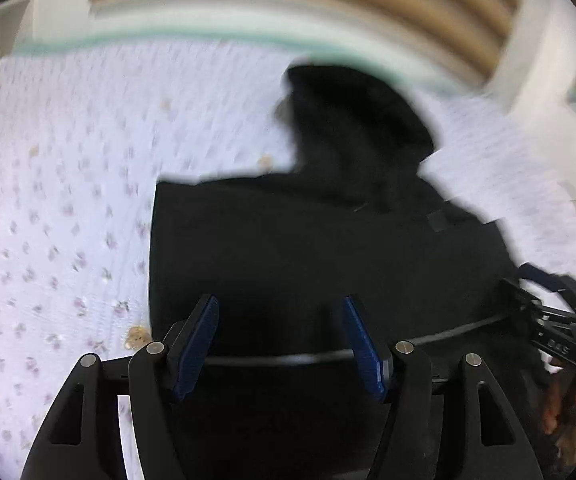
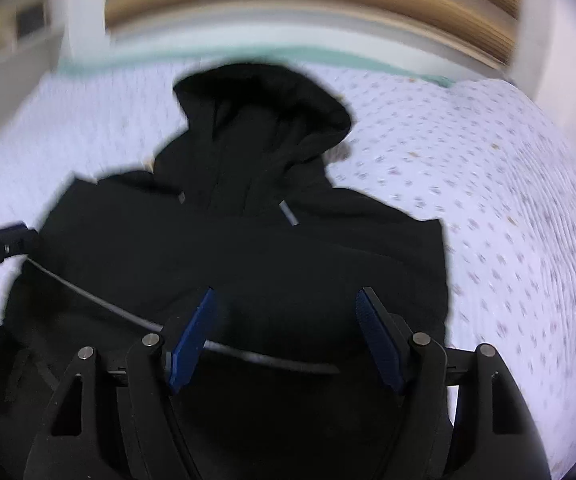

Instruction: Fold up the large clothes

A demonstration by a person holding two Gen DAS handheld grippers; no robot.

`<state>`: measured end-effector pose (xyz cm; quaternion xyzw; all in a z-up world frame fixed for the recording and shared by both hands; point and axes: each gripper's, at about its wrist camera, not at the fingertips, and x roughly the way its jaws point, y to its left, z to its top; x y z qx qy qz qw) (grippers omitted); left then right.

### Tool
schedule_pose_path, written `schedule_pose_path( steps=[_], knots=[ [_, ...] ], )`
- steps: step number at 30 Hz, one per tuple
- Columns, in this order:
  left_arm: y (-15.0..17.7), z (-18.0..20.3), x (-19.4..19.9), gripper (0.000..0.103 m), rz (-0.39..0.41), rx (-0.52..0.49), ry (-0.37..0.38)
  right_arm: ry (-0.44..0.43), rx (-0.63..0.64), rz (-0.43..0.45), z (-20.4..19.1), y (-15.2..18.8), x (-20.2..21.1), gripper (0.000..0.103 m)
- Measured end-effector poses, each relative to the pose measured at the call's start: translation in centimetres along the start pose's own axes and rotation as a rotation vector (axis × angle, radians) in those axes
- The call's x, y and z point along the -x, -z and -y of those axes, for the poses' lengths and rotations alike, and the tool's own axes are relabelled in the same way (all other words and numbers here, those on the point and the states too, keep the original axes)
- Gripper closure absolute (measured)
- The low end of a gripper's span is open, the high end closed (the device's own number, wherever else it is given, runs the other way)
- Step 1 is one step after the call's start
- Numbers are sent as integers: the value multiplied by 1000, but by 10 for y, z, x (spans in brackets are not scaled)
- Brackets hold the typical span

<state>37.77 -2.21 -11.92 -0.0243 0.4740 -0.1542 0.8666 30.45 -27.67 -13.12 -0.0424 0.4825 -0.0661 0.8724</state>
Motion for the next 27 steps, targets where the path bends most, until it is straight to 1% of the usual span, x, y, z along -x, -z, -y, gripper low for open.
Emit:
schedule_pose_path(
  steps=[1,2,3,4,6,7,8,10,11,12,13,14,15,16,17,18,20,22,23,24,25,26,27],
  knots=[
    [-1,1,-19,38,-27,1,-46,13,-7,-48,1,1,-19,29],
    [1,-3,-34,37,-50,0,-93,1,-43,-123,8,5,-44,29],
    [0,-6,-41,36,-53,5,-104,-34,-77,-147,12,8,-54,29],
    [-2,-8,-42,36,-55,14,-101,-68,-106,-147,18,9,-58,29],
    [-8,-12,-41,37,-80,45,-86,-74,-81,-162,18,5,-55,29],
    [-10,-13,-37,37,-80,54,-79,-83,-68,-165,19,3,-50,29],
    [-10,-12,-31,37,-71,61,-64,-100,-61,-163,21,2,-44,29],
    [-9,-11,-14,37,-58,63,-3,-152,-73,-144,32,4,-24,29],
    [-7,-10,0,37,-51,67,59,-186,-83,-126,36,8,-10,29],
    [-5,-9,8,37,-47,69,91,-219,-87,-107,40,14,4,29],
    [-3,-6,17,37,-46,68,121,-228,-87,-98,42,20,14,29],
    [2,-2,24,37,-61,61,142,-217,-86,-98,43,26,19,29],
    [7,0,24,37,-78,56,144,-191,-75,-108,45,35,23,29],
    [11,2,21,37,-101,52,141,-166,-60,-121,44,40,21,29],
    [18,3,11,37,-143,53,136,-144,-42,-144,39,43,16,30],
    [23,2,2,37,-164,59,127,-137,-33,-168,38,46,7,32],
    [27,7,-11,37,-179,53,94,-117,-11,-203,38,53,-5,33],
    [29,20,-19,37,-196,-5,20,-92,0,-233,35,50,-19,33],
    [28,30,-22,36,-212,-45,-29,-86,-9,-258,35,47,-22,32],
    [22,35,-28,36,-224,-65,-57,-87,-19,-279,35,43,-25,32],
    [18,39,-26,36,-234,-79,-71,-96,-30,-308,37,38,-24,32],
    [14,42,-22,36,-245,-87,-68,-109,-41,-336,41,31,-21,33],
    [7,42,-15,36,-259,-82,-38,-125,-53,-346,43,21,-19,36]
  ],
)
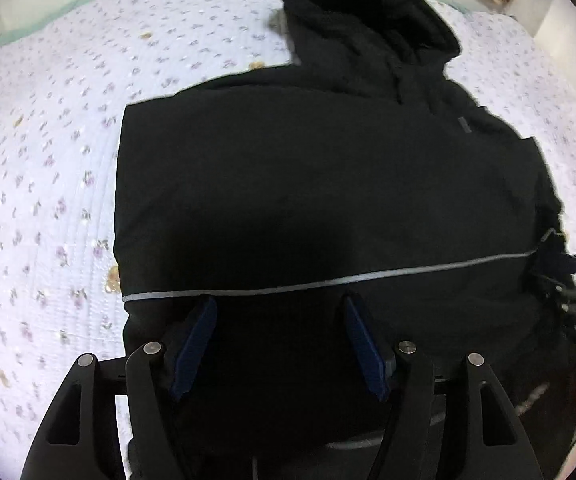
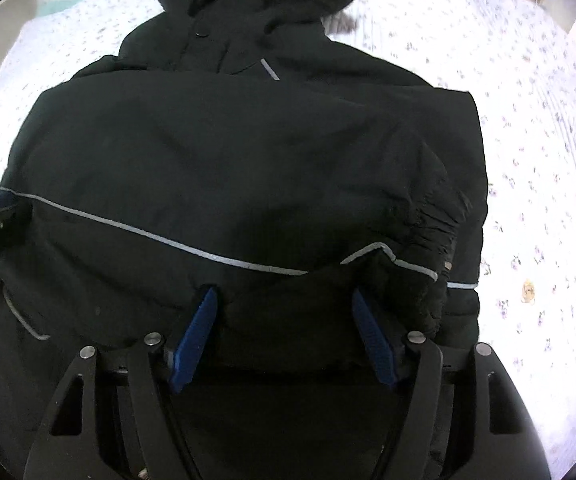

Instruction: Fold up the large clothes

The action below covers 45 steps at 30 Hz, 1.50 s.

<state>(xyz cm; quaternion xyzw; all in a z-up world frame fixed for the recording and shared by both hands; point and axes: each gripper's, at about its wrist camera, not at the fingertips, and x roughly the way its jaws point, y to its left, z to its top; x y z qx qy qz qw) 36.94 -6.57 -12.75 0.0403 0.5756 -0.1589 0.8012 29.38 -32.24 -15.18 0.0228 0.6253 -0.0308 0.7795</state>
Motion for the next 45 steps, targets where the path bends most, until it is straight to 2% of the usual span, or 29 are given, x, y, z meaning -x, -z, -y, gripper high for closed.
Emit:
schedule_pose_path(
  steps=[2,7,9,11,14,16,18,20,23,25,29,31,32,33,34,35,36,38,39,41,43,45],
  knots=[
    [-15,-5,19,36,10,19,57,-47,-24,26,9,-9,26,37],
    [-80,-15,87,36,154,48,129,-98,-123,171,40,-73,89,37],
    [-111,-17,106,36,202,48,140,-148,-180,208,53,-105,99,37],
    [-148,-13,110,36,232,28,117,-170,-221,244,66,-134,104,37],
    [-188,-8,95,36,242,0,79,-185,-269,261,79,-174,85,37],
    [-217,-9,73,36,229,3,63,-194,-294,258,86,-189,72,37],
    [-248,-13,47,36,223,22,63,-208,-311,250,92,-212,50,37],
    [-270,-17,22,36,210,43,65,-236,-322,237,96,-227,31,38],
    [-294,-17,-15,36,189,56,75,-229,-325,208,99,-250,-4,38],
    [-297,-13,-33,36,179,52,78,-235,-330,198,103,-252,-20,38],
    [-310,-6,-68,36,155,38,25,-258,-344,170,108,-269,-59,38],
    [-313,-8,-81,37,150,52,-1,-271,-336,153,107,-276,-75,50],
    [-313,-11,-86,47,149,57,-23,-264,-327,137,105,-279,-80,63],
    [-314,-14,-90,66,139,63,-49,-239,-311,132,104,-282,-85,80],
    [-315,-21,-94,76,121,79,-53,-205,-297,144,104,-284,-84,91],
    [-315,-31,-92,83,116,113,-31,-178,-290,181,106,-282,-75,94],
    [-314,-41,-87,83,128,145,-3,-187,-300,226,109,-279,-63,96],
    [-304,-62,-66,81,176,211,107,-221,-305,301,114,-268,-35,97],
    [-295,-70,-54,80,201,230,173,-202,-269,334,110,-261,-23,97],
    [-281,-75,-48,77,206,214,222,-135,-213,336,100,-252,-23,97],
    [-276,-75,-68,75,142,201,196,-135,-232,282,102,-249,-46,97],
    [-270,-79,-115,73,6,202,154,-149,-261,215,108,-248,-75,97]
  ],
)
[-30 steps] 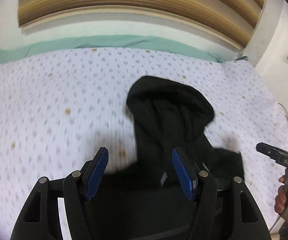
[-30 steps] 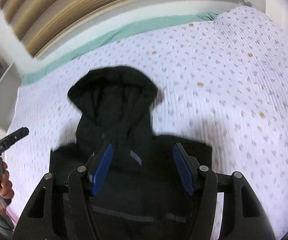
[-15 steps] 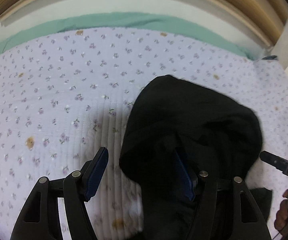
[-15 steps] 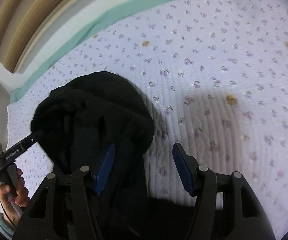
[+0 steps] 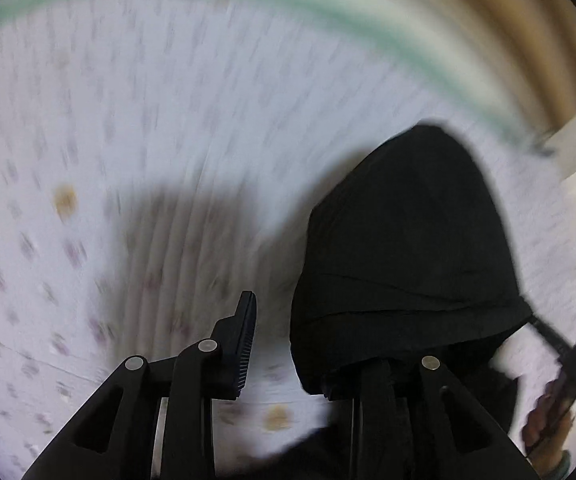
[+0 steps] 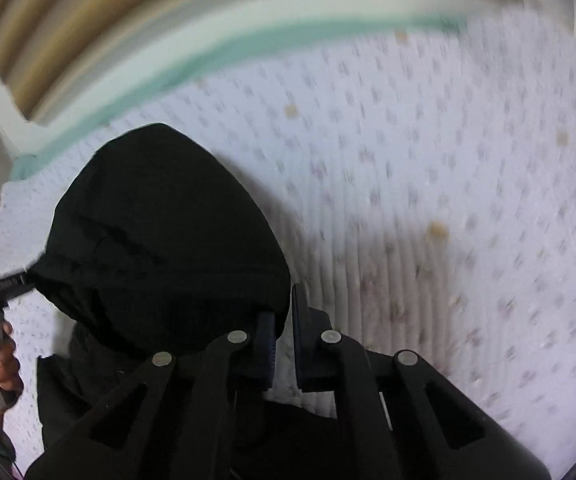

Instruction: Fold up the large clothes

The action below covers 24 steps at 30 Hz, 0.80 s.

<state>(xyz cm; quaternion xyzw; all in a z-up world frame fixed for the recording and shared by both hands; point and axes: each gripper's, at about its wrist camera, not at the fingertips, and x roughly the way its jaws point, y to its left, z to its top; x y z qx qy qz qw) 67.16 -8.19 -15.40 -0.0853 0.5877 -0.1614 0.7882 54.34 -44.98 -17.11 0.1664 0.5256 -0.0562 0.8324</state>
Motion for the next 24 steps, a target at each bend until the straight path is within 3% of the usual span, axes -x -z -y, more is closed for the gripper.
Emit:
schedule_pose_path(
  steps=[1,3,5,7,8,12,18,19,21,24],
  knots=[
    [3,-4,-19,71,-45,-4,-10,12,-6,-52,5,5,-20,97],
    [6,-3,-28,68,-19,-51,-6,-3,-11,-137,9,12,-46,95],
    [6,2,-25,68,-19,-91,-19,-25,-23,-145,13,12,-46,94],
    [7,5,-17,65,-19,-120,-34,-42,-31,-151,16,10,-38,87],
    [9,6,-8,61,-9,-126,-48,-44,-31,-150,18,12,-29,78],
    [28,2,46,49,70,-150,16,-98,-13,-117,25,23,15,65],
    [35,-3,106,48,152,-177,65,-166,60,-14,4,4,73,61],
    [30,0,111,48,178,-174,92,-184,74,7,-5,-5,78,58],
    [15,17,123,48,229,-175,162,-205,108,35,-24,-24,77,35],
    [-13,44,113,46,244,-175,228,-191,196,60,-54,-50,49,33]
  ],
)
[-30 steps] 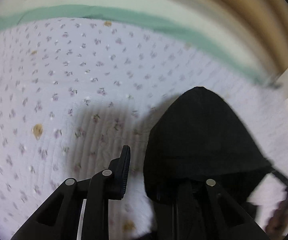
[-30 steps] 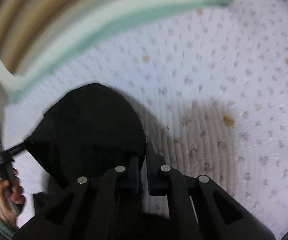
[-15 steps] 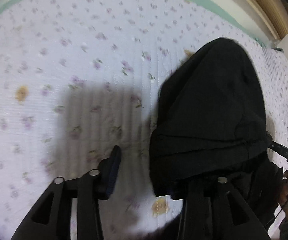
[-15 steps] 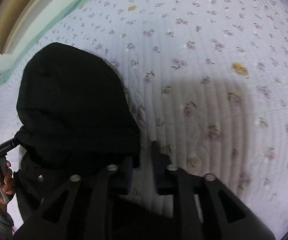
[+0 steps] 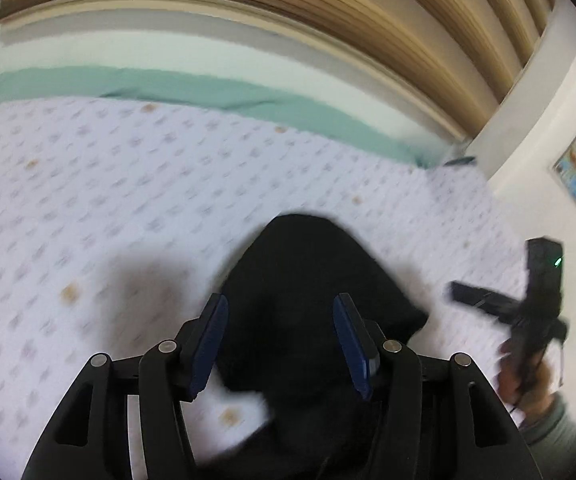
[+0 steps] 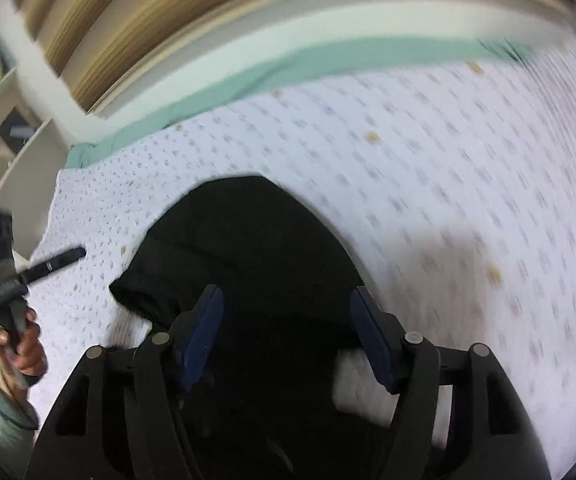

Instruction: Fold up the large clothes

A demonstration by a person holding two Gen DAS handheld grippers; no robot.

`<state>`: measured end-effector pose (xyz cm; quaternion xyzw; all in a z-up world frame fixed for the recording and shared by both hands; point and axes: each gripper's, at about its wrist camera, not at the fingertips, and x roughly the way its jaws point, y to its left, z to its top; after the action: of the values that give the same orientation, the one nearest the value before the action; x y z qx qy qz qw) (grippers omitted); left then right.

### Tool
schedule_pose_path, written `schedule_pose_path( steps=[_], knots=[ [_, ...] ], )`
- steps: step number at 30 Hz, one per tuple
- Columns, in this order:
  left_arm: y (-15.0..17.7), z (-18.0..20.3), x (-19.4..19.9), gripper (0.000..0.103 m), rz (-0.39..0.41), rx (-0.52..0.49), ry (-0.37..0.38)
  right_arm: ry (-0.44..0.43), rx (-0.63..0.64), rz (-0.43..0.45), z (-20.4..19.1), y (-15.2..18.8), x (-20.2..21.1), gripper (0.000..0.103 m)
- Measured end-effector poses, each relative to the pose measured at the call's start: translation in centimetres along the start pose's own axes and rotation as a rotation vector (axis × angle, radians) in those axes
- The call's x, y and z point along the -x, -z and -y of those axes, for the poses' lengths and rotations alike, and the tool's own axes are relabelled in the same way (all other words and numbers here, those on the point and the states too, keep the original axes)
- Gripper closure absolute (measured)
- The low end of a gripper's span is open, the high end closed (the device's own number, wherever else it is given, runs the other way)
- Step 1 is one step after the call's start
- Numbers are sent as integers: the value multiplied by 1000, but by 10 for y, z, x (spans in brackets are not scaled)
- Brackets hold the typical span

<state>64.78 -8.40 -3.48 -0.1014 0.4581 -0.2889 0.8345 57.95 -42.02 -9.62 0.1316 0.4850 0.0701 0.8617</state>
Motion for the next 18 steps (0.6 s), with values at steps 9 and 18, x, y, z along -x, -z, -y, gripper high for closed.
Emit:
schedule_pose_path(
  steps=[9,18],
  knots=[
    [48,-38,-141,47,-215,80,-74,63,19,-195,19,42,-119,61],
    [44,-26,-130,46,-165,15,-90,-37,48,-80,-11,0,-74,59]
  ],
)
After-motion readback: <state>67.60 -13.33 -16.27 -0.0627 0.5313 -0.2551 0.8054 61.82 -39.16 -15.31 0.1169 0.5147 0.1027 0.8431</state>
